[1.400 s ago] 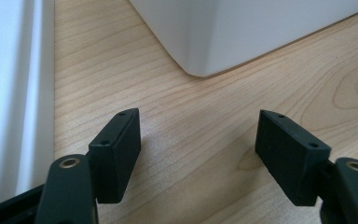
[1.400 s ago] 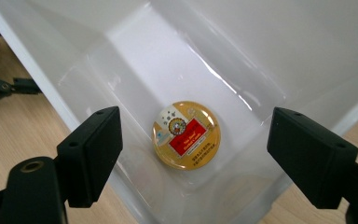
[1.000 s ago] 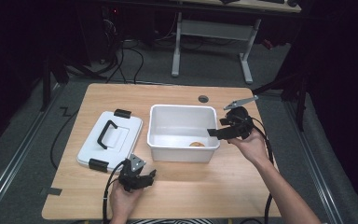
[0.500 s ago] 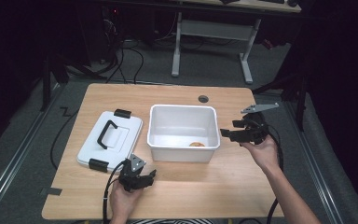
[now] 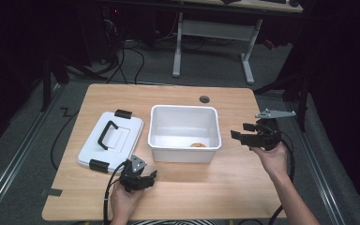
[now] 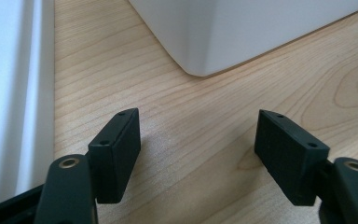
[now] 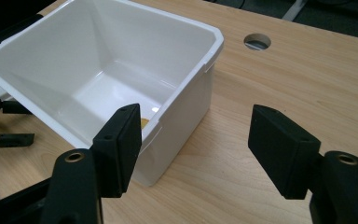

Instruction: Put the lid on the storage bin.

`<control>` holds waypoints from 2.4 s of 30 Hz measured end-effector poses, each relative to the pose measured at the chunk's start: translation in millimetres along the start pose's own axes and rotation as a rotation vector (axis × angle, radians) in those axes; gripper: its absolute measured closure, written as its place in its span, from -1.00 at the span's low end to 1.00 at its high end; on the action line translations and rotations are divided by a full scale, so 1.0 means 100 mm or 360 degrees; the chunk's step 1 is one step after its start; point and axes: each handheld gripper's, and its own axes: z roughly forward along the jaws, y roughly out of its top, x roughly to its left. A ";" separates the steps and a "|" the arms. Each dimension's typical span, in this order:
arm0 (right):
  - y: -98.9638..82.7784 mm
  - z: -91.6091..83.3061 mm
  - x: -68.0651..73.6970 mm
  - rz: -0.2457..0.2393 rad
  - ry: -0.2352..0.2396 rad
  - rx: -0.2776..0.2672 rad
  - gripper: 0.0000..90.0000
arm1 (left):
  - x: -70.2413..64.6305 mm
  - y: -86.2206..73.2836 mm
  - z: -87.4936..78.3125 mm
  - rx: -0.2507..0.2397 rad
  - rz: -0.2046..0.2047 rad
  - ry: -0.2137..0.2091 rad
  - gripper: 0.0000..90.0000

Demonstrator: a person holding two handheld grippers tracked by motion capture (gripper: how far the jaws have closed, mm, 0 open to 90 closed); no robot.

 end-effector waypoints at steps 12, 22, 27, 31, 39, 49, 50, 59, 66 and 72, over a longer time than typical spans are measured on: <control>-0.24 -0.05 -0.04 0.0069 -0.0007 -0.0008 -0.21 | 0.00 0.00 0.00 -0.0001 -0.0004 -0.0003 -0.30; -0.58 -0.03 -0.14 0.0196 0.0003 -0.0033 -0.21 | 0.00 0.00 0.00 0.0000 -0.0001 -0.0002 -0.30; -0.76 0.05 -0.17 0.0246 -0.0007 -0.0012 -0.21 | 0.00 0.00 0.00 0.0002 0.0003 0.0000 -0.30; -0.89 0.12 -0.19 0.0279 -0.0024 -0.0019 -0.20 | -0.01 0.00 0.00 0.0005 0.0008 0.0003 -0.30; -1.11 0.25 -0.22 0.0307 -0.0073 -0.0027 -0.20 | -0.01 0.00 0.00 0.0004 0.0005 0.0004 -0.29; -1.38 0.51 -0.20 0.0309 -0.0190 0.0022 -0.19 | -0.01 0.00 0.00 0.0005 0.0005 0.0009 -0.29; -1.40 0.53 -0.20 0.0308 -0.0215 0.0029 -0.19 | -0.01 0.00 0.00 0.0005 0.0005 0.0008 -0.29; -1.53 0.65 -0.19 0.0234 -0.0393 0.0047 -0.19 | -0.01 0.00 0.00 0.0005 0.0005 0.0008 -0.29; -1.54 0.68 -0.14 0.0150 -0.0439 0.0070 -0.27 | 0.00 0.00 0.00 -0.0002 -0.0008 -0.0011 -0.33; -1.54 0.67 -0.13 0.0150 -0.0437 0.0073 -0.28 | 0.01 0.02 0.00 0.0010 -0.0064 -0.0035 -0.38</control>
